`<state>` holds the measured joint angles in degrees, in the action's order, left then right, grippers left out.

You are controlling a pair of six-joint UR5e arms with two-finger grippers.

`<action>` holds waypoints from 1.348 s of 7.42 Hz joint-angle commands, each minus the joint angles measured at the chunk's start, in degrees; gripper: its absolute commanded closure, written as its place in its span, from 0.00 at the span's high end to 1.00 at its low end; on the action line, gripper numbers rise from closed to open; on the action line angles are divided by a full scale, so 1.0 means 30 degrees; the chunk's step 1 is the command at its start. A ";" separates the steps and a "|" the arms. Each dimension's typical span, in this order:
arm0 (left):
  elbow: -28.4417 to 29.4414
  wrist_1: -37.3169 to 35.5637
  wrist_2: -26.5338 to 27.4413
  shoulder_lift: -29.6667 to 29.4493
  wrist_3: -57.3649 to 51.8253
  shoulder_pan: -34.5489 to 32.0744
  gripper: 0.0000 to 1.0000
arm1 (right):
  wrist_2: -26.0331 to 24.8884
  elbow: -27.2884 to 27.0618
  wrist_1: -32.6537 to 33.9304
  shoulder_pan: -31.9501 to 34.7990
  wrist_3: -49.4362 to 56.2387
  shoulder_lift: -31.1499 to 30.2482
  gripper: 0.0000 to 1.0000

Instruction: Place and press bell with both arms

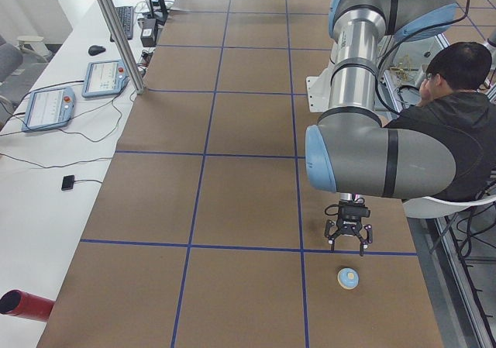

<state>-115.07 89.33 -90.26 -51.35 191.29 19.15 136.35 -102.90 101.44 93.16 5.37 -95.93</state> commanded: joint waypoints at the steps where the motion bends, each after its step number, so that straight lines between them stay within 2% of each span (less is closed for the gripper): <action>1: 0.0942 0.0953 0.0000 0.0037 0.1443 0.1054 1.00 | -0.0010 -0.0037 -0.0005 0.0000 0.0025 0.0013 1.00; 10: 0.2760 0.2183 0.0000 0.0038 0.3498 0.2551 1.00 | -0.0010 -0.0037 -0.0005 0.0000 0.0025 0.0014 1.00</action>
<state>-107.17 95.26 -90.23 -51.26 200.73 25.81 136.32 -103.01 101.42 93.16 5.45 -95.88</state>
